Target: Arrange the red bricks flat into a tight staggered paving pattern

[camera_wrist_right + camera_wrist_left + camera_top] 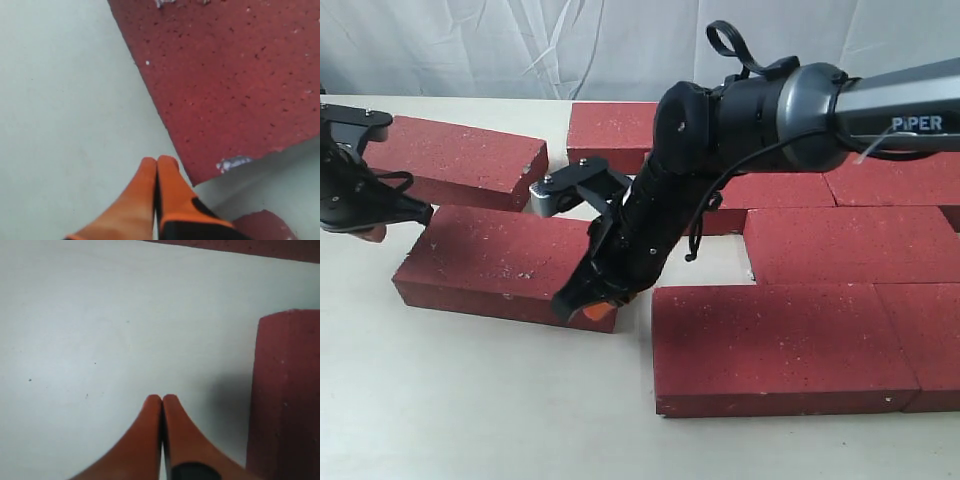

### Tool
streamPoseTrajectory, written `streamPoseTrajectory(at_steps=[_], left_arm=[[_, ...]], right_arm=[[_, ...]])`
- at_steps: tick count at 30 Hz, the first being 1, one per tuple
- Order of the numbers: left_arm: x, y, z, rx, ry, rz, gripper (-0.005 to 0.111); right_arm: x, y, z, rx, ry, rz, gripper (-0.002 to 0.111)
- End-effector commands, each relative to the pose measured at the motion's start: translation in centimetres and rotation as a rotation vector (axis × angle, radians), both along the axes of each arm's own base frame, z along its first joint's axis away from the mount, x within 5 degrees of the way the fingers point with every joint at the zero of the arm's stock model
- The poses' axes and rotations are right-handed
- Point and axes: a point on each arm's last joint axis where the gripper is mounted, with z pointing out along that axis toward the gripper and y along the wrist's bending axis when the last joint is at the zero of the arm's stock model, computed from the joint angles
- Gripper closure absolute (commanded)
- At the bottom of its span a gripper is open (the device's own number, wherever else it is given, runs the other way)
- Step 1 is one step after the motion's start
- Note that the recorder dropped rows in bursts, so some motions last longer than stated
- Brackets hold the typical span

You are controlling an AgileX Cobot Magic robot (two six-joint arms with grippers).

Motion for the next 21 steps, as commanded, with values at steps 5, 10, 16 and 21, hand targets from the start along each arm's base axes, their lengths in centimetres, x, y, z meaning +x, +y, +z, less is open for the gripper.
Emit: streamPoseTrajectory(at_steps=[5,10,16,21], left_arm=[[0.5,-0.7,-2.6,-0.069,0.032,-0.07,0.107],[0.5,-0.8,-3.6,-0.073,0.059,-0.076,0.107],[0.5,-0.9,-3.7,-0.085,0.061,-0.062,0.107],[0.6,-0.9,-3.7,-0.099,0.058,-0.048,0.107]], right_arm=[[0.4,0.4,-1.8,-0.014,0.008,-0.013,0.109],[0.6,0.4,-1.9,-0.017,-0.008,-0.017,0.109],[0.7,0.0,-1.9,-0.056,-0.014,-0.036,0.109],[1.1,-0.7,-0.9,-0.103,-0.063,-0.127,0.109]])
